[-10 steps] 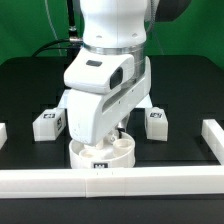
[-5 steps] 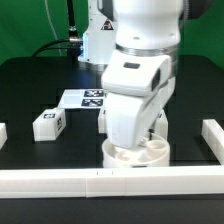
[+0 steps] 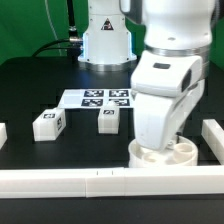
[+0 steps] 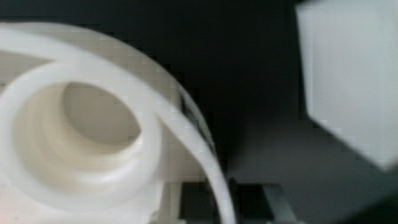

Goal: Assemble stool

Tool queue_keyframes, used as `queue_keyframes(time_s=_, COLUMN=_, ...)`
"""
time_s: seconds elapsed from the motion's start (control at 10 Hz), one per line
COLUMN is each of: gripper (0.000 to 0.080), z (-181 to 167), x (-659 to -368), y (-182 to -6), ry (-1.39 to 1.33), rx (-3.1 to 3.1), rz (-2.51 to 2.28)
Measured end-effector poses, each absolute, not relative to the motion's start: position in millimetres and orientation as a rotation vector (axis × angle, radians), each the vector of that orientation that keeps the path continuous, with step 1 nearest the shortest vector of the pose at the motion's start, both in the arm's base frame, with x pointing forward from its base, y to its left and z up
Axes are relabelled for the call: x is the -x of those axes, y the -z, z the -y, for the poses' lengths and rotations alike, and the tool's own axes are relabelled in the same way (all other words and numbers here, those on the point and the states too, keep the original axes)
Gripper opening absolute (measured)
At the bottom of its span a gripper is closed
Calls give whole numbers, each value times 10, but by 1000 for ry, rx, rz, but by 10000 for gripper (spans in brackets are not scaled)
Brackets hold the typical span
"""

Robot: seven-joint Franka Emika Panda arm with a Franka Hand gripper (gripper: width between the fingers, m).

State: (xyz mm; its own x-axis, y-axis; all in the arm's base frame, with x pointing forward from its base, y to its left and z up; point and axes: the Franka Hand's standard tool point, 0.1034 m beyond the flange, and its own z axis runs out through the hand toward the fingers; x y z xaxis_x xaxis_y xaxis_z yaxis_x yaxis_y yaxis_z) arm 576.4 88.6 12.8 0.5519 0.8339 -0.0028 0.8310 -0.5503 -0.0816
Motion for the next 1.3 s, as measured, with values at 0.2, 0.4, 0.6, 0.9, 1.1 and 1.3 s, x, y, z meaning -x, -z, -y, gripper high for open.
queue_keyframes(time_s=0.2, gripper=31, z=-992, x=-5772, y=-133, ry=-68, rx=2718, rz=1428)
queue_keyframes(time_s=0.4, gripper=31, z=-1059, x=-5778, y=-134, ry=-70, rx=2725, rz=1416)
queue_keyframes(time_s=0.6, gripper=31, z=-1140, x=-5779, y=-140, ry=-65, rx=2735, rz=1401)
queue_keyframes(time_s=0.9, gripper=111, z=-1152, x=-5781, y=-139, ry=-62, rx=2739, rz=1398)
queue_keyframes(time_s=1.1, gripper=301, z=-1114, x=-5787, y=-136, ry=-64, rx=2744, rz=1393)
queue_keyframes(time_s=1.3, gripper=504, z=-1057, x=-5797, y=-141, ry=-67, rx=2754, rz=1386)
